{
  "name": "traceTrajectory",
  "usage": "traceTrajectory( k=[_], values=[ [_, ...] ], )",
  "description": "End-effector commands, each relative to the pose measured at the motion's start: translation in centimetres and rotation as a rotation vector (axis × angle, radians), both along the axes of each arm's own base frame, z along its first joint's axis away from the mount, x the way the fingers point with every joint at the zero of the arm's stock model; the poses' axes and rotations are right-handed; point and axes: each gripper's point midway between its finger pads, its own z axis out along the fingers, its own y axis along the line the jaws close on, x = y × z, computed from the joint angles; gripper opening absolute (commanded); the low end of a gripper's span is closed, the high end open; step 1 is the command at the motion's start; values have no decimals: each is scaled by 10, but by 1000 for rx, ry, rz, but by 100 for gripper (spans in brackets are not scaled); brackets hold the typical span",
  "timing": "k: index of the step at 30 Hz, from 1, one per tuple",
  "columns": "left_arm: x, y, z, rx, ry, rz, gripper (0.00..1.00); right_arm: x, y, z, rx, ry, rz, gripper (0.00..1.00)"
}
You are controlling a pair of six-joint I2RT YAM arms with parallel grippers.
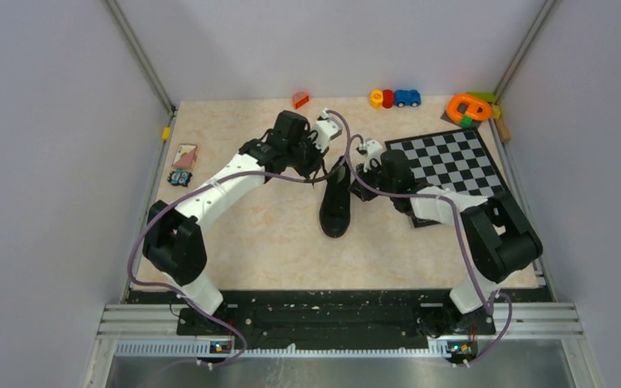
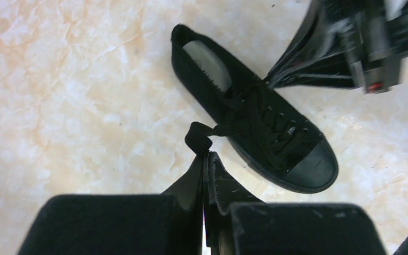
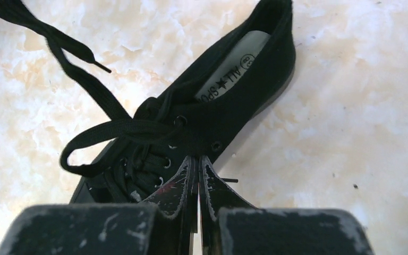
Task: Tie the shoes
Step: Tie the shoelace on the shoe.
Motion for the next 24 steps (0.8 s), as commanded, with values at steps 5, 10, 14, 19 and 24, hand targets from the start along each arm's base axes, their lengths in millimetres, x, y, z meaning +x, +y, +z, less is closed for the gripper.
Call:
traceTrajectory(
  k=[5,10,14,19,24],
  values=[
    [14,24,-5,129,-43,100,0,20,-49,62,114,-69,-258,0],
    [25,47,-12,190,-74,229,0,19,-83,56,79,-17,-412,0],
    [25,66,-29,218,-36,316,0,13,-98,47,64,23,-498,0],
    [26,99,-43,203,10,426,0,5,-119,37,21,52,-600,0],
    [25,123,-47,191,16,480,0,-3,-141,38,5,47,-704,0]
  ],
)
